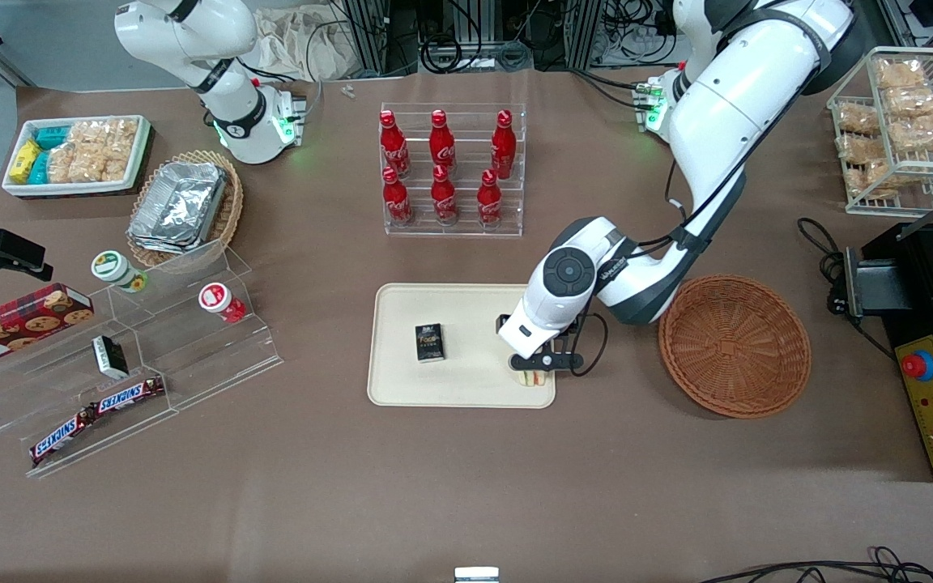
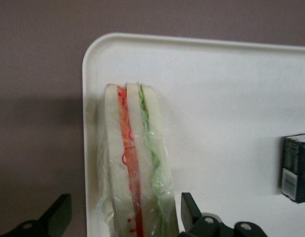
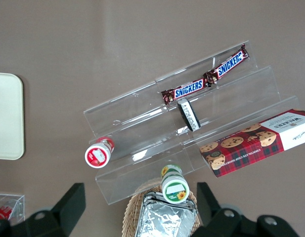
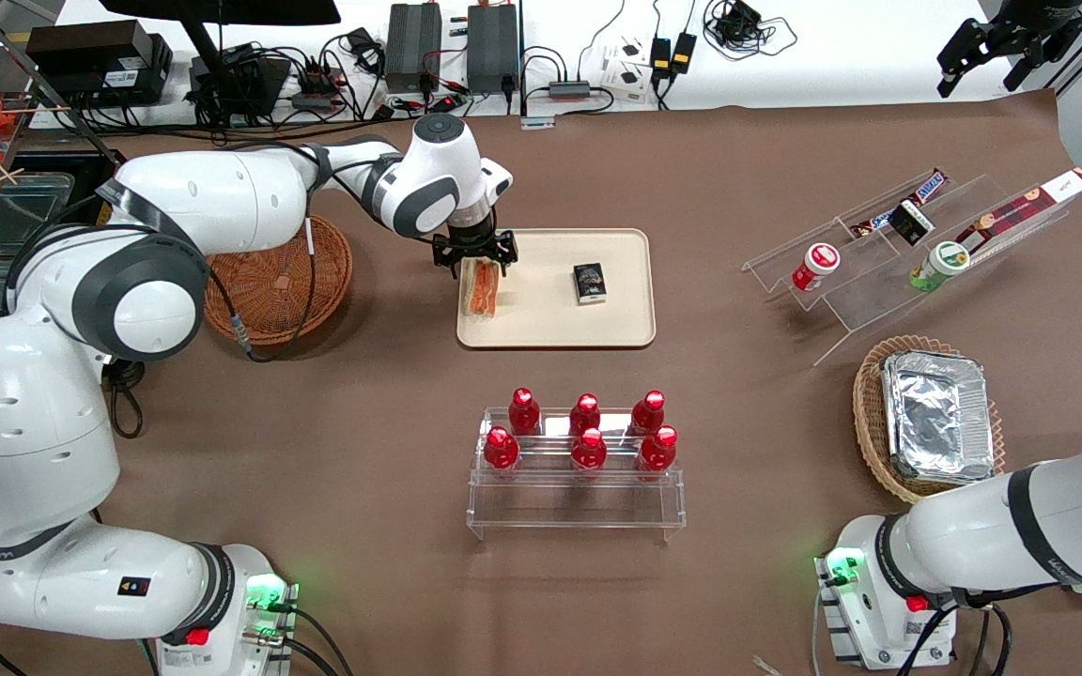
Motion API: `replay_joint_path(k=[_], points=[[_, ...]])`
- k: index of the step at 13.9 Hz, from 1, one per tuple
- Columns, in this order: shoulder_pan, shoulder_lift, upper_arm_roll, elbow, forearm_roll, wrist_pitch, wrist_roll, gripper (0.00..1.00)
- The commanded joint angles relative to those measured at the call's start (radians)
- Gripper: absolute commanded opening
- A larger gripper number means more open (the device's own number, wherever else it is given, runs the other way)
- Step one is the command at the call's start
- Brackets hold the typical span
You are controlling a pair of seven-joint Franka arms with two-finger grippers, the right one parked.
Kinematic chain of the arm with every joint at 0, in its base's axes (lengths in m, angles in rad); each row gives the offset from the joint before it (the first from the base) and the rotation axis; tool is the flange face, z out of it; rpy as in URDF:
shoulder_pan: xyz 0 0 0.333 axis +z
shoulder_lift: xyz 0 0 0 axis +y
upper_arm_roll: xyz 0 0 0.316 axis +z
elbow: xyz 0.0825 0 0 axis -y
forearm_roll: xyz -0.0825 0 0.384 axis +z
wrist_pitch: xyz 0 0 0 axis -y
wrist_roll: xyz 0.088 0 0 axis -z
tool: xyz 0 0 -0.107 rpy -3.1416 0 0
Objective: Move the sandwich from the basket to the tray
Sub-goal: 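Lower the sandwich onto the tray beside the dark box, then open the left gripper to release the sandwich on the tray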
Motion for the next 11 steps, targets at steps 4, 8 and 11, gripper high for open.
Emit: replay_joint_path(k=[4, 8, 11], points=[[0.088, -0.226, -0.013, 0.022, -0.078, -0.148, -0.002, 0.99], [0.154, -0.331, -0.015, 0.048, -0.148, -0.281, 0.064, 0.99], [0.218, -0.397, -0.013, 0.085, -0.209, -0.427, 0.200, 0.99]])
